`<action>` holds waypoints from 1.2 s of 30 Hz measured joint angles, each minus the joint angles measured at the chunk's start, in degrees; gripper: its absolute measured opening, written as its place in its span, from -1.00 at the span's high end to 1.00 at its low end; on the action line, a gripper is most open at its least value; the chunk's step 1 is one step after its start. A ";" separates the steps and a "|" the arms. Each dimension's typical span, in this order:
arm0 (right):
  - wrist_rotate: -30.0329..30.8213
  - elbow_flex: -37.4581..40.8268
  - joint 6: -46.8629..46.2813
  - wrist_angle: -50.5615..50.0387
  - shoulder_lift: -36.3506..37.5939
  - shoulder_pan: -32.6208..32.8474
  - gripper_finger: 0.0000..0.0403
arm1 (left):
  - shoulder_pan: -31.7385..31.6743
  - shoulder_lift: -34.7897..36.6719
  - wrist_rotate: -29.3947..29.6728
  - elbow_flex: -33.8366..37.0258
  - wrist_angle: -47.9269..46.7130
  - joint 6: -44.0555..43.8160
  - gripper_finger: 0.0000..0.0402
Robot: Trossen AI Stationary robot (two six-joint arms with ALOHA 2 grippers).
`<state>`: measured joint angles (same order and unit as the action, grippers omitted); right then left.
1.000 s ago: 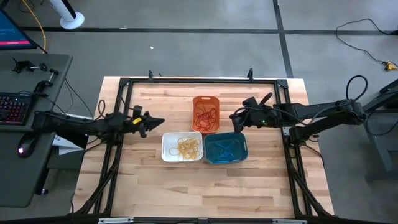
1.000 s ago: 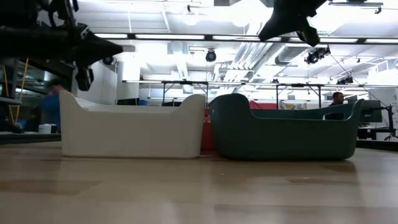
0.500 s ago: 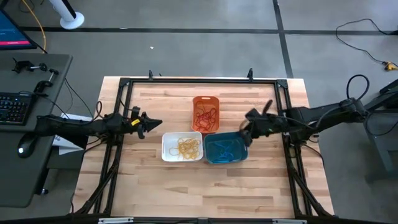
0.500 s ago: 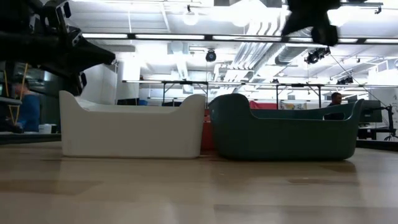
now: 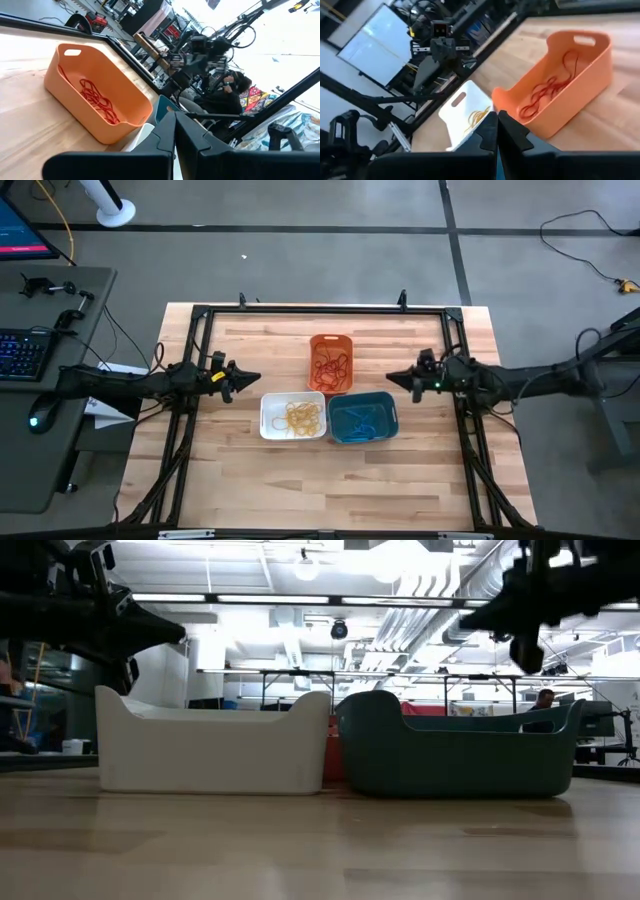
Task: Sort rubber bands into baskets
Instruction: Return to Home Position
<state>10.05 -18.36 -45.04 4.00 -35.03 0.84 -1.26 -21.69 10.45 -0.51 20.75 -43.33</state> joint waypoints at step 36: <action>-11.32 17.81 24.38 -1.47 14.87 -5.94 1.00 | 0.00 6.83 -1.57 0.02 -19.02 -0.11 1.00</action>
<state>-1.28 -0.56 -20.66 2.53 -20.16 -5.10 -1.26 -14.87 8.88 -0.49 1.74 -43.44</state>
